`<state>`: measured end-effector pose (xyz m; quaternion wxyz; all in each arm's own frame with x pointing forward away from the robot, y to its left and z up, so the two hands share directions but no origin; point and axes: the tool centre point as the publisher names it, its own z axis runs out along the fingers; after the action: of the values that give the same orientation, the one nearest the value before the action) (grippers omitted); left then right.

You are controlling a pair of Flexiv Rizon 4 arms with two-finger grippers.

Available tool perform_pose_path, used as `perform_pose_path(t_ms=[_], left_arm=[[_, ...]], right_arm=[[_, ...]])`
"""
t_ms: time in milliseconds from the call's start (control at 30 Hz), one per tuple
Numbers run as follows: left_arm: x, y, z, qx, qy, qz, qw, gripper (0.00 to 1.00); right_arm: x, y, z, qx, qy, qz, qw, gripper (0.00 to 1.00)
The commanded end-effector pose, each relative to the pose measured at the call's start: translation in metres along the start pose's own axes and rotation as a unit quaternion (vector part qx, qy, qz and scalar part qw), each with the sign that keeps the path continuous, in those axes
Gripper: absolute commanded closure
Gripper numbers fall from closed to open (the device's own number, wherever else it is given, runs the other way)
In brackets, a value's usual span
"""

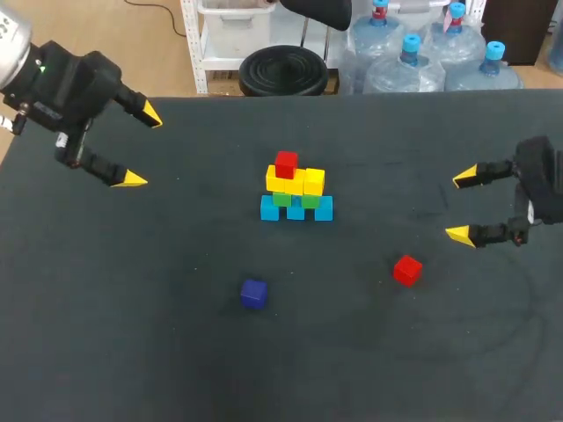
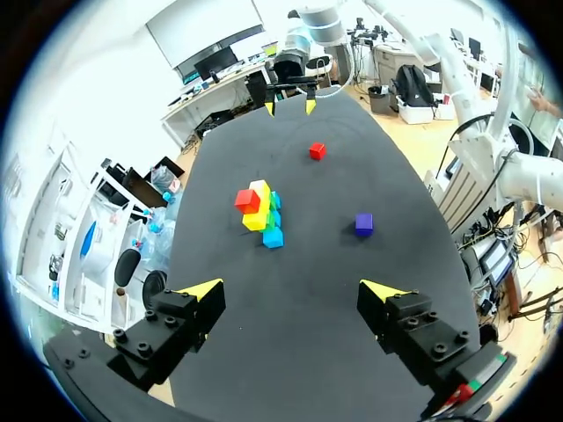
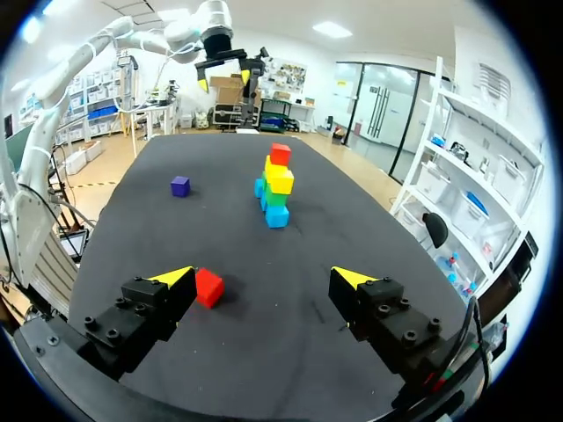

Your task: Place the blue cubes, place green cubes on the blue cubes, place the yellow cubes on the green cubes, then place the red cubes on the yellow cubes, and place purple cube on the red cubes.

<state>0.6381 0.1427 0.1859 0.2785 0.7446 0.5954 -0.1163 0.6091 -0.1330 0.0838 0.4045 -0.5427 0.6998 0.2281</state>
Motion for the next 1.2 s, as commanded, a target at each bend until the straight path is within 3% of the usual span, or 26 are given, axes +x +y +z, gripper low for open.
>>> perform_pose_path(t_ms=[33,333,433,567,667,933,1200], left_arm=[[0.001,-0.001,-0.001,-0.001,-0.001,0.001,1.0,0.0],[0.001,-0.001,-0.001,-0.001,-0.001,0.001,1.0,0.0],[0.001,-0.001,-0.001,-0.001,-0.001,0.001,1.0,0.0],[0.001,-0.001,-0.001,-0.001,-0.001,0.001,1.0,0.0],[0.001,-0.001,-0.001,-0.001,-0.001,0.001,1.0,0.0],[0.001,-0.001,-0.001,-0.001,-0.001,0.001,1.0,0.0],[0.001,-0.001,-0.001,-0.001,-0.001,0.001,1.0,0.0]], right_arm=[[0.008,0.004,-0.005,-0.011,-0.005,0.001,1.0,0.0],[0.016,0.022,0.015,-0.053,-0.01,-0.024,0.998,0.0],[0.017,0.022,0.019,-0.098,-0.021,-0.046,0.994,0.0],[0.019,0.023,0.026,-0.167,-0.025,-0.095,0.981,0.0],[0.022,0.021,0.032,-0.196,-0.022,-0.112,0.974,0.0],[0.028,0.029,0.048,-0.236,0.018,-0.172,0.956,0.0],[0.029,0.033,0.061,-0.283,0.033,-0.25,0.925,0.0]])
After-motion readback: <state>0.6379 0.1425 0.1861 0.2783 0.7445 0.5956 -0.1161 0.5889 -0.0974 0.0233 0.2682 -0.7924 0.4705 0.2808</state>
